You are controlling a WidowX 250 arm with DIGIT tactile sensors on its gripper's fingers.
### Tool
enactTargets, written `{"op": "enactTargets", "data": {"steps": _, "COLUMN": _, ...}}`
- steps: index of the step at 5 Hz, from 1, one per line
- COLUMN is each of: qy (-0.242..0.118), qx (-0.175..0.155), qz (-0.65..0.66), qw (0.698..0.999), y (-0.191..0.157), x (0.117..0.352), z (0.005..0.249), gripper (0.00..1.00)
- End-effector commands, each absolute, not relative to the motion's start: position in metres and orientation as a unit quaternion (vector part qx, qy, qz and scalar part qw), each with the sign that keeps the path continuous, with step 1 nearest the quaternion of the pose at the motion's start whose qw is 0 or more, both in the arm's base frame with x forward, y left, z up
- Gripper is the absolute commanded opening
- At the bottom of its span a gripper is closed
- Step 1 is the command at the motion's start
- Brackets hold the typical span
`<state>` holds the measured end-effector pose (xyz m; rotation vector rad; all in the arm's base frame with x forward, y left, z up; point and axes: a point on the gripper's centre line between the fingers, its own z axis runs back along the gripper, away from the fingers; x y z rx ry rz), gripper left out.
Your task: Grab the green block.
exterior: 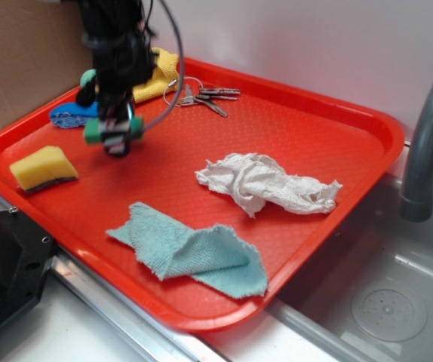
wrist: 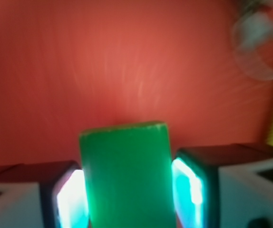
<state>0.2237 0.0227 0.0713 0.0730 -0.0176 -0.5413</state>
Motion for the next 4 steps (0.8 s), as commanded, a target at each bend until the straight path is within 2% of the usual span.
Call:
{"op": "enactTargets", "data": {"steps": 1, "qy": -0.074, "qx": 0.025, "qz": -0.029, "qw": 0.996, "y": -0.001, "x": 0.225, "z": 0.186, "gripper": 0.0}}
{"op": "enactTargets", "data": {"steps": 2, "qy": -0.059, "qx": 0.015, "qz": 0.014, "qw": 0.998, "y": 0.005, "x": 0.215, "z": 0.231, "gripper": 0.0}}
{"op": "enactTargets", "data": {"steps": 3, "qy": -0.068, "qx": 0.008, "qz": 0.027, "qw": 0.997, "y": 0.009, "x": 0.206, "z": 0.24, "gripper": 0.0}}
{"op": "enactTargets", "data": {"steps": 4, "qy": -0.069, "qx": 0.016, "qz": 0.052, "qw": 0.996, "y": 0.015, "x": 0.203, "z": 0.239, "gripper": 0.0}}
